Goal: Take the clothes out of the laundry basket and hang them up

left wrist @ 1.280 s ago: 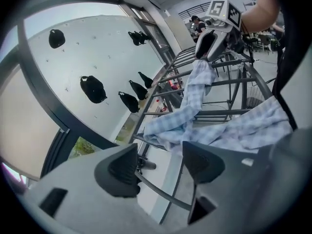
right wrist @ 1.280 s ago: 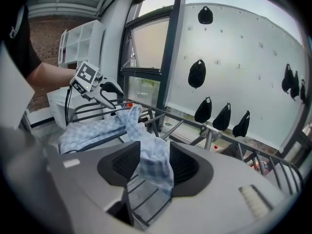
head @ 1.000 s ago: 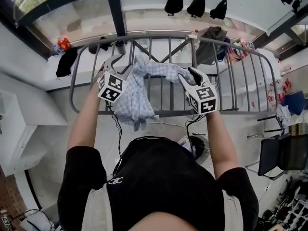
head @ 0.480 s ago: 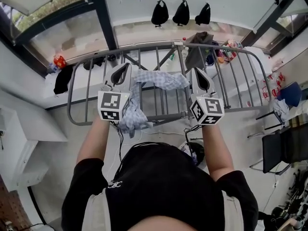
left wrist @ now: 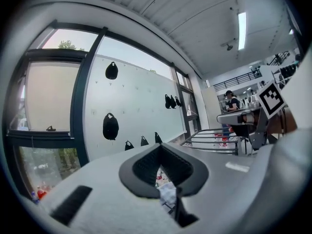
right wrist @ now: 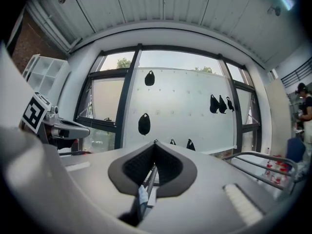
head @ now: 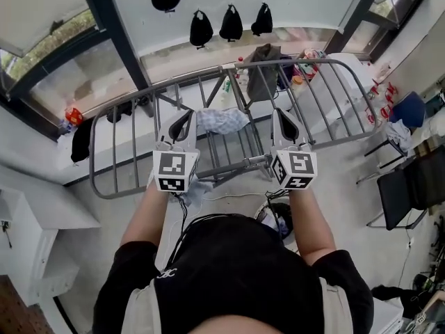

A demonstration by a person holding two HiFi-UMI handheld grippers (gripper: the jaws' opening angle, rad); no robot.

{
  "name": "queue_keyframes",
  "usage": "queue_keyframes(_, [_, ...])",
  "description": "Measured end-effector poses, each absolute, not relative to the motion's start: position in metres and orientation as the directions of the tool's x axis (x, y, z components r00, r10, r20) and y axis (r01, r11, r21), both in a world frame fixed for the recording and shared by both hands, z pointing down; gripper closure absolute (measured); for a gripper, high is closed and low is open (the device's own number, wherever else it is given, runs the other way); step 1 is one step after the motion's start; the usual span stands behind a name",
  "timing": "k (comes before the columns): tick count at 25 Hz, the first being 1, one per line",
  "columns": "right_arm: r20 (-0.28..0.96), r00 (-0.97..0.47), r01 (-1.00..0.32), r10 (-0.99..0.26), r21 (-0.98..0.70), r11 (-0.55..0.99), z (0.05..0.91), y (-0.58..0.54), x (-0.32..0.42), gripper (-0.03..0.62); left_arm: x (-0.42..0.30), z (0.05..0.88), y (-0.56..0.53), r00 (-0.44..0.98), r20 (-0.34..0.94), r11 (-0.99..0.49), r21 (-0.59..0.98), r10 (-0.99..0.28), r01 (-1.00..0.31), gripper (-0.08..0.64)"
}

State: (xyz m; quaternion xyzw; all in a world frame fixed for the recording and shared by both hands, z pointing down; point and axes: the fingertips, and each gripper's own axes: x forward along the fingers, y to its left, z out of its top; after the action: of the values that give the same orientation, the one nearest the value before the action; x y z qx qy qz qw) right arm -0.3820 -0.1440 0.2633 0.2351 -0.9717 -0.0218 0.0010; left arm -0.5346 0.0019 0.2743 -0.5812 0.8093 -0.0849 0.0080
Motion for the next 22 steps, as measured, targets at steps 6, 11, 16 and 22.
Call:
queue_keyframes(6, [0.011,-0.834,-0.551,-0.551,0.007,0.834,0.271,-0.165,-0.319,0.58,-0.478,0.281,-0.038,-0.219,0.104,0.199,-0.175,-0.97,-0.964,0.554])
queue_keyframes(11, [0.034,-0.781,-0.624,-0.624,0.014,0.782,0.275,-0.178,-0.243,0.58,-0.408,0.283,-0.077,-0.09,0.108,0.071,-0.172,-0.99,-0.983,0.554])
queue_keyframes(16, [0.065,-0.698,-0.714,-0.714,0.025,0.7,0.282,-0.189,-0.154,0.58,-0.33,0.287,-0.115,0.047,0.116,-0.064,-0.15,-0.992,-0.987,0.554])
queue_keyframes(22, [0.11,-0.577,-0.812,-0.809,0.026,0.583,0.3,-0.194,-0.04,0.58,-0.223,0.303,-0.144,0.204,0.151,-0.224,-0.131,-0.967,-0.966,0.554])
